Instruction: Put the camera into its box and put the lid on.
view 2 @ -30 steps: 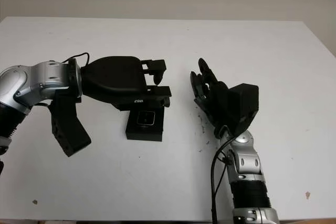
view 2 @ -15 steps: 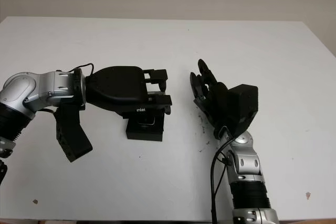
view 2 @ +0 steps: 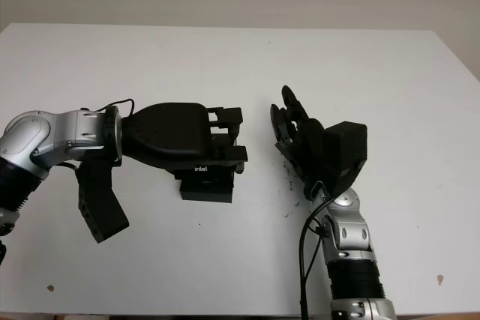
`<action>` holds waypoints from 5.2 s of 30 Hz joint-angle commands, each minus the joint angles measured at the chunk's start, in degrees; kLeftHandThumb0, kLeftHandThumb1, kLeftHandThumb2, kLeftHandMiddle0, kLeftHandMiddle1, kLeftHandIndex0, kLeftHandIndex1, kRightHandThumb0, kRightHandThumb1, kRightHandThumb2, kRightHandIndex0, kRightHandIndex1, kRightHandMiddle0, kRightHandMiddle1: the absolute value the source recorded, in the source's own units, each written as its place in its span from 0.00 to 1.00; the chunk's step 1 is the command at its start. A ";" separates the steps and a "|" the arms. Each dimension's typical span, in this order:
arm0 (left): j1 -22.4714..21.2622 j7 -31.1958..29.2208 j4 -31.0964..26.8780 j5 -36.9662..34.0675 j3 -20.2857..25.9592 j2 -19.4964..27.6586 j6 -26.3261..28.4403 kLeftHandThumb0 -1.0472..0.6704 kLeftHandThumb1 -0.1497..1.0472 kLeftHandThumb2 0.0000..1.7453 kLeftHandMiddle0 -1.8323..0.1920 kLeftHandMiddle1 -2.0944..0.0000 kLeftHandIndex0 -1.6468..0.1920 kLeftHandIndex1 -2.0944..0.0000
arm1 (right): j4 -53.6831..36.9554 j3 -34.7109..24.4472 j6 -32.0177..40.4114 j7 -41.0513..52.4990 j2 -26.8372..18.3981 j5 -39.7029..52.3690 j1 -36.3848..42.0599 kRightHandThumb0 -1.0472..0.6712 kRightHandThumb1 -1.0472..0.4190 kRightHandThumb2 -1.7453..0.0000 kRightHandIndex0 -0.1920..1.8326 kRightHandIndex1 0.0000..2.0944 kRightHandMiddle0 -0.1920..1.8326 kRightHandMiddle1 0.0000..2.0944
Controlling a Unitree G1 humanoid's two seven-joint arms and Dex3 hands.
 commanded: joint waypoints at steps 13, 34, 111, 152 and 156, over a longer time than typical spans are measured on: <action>6.70 -14.27 -7.37 -13.52 0.96 0.30 3.53 0.55 0.96 0.03 0.86 0.11 0.80 0.16 | -1.09 0.08 -0.27 -0.09 0.06 0.04 0.09 0.21 0.00 0.72 0.06 0.03 0.08 0.03; 8.80 -9.64 -11.49 2.80 4.13 1.06 5.80 0.31 0.90 0.03 0.95 0.98 0.93 0.98 | -2.18 0.09 0.51 -0.31 0.32 0.15 0.60 0.22 0.00 0.72 0.06 0.03 0.08 0.03; 0.65 -43.59 0.66 -37.98 8.73 -8.78 49.05 0.07 0.91 0.03 0.98 0.97 0.99 0.99 | -7.33 -6.99 2.67 -8.25 -2.36 4.07 -4.06 0.27 0.00 0.63 0.04 0.02 0.05 0.02; 2.65 -40.83 6.09 -34.54 4.24 -14.90 41.75 0.15 0.79 0.03 0.98 0.88 0.96 0.97 | -7.59 -7.16 2.79 -8.49 -1.98 4.22 -3.14 0.27 0.00 0.63 0.04 0.02 0.05 0.03; 3.38 -40.87 5.76 -35.05 4.45 -15.60 42.71 0.18 0.78 0.03 0.96 0.88 0.94 0.96 | -8.06 -7.27 3.34 -8.92 -1.84 4.39 -3.00 0.27 0.00 0.63 0.04 0.02 0.05 0.03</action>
